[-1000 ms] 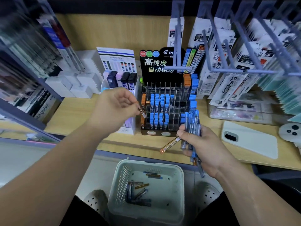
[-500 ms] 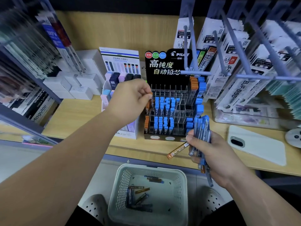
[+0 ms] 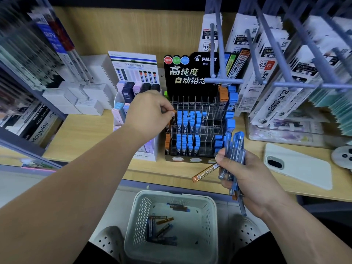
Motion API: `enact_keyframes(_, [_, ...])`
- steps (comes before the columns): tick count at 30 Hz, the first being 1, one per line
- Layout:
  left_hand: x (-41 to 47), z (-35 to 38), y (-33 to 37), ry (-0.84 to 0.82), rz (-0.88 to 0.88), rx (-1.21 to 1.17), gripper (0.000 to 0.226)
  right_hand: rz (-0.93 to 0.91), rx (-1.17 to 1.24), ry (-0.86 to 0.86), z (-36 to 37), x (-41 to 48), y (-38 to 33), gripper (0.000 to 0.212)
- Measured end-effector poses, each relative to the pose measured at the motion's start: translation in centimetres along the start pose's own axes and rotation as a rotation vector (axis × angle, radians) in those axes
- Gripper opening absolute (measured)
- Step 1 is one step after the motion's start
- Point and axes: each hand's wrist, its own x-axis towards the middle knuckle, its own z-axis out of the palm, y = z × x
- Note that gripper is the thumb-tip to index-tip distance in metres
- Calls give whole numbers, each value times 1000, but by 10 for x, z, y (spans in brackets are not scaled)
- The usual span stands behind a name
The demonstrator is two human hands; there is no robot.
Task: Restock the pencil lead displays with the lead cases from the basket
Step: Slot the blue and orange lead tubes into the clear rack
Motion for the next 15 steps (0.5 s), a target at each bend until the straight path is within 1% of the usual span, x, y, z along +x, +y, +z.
enact_keyframes(5, [5, -2, 6, -39, -46, 25, 3, -5, 7, -2, 0, 0, -1, 7])
enact_keyframes(10, [7, -5, 7, -86, -77, 40, 6, -5, 55, 47, 1, 0, -4, 8])
enact_keyframes(13, [4, -6, 8, -91, -120, -15, 11, -16, 74, 60, 3, -1, -6, 6])
enact_keyframes(15, [-1, -12, 14, -52, -167, -108, 11, -25, 72, 69, 3, -2, -6, 7])
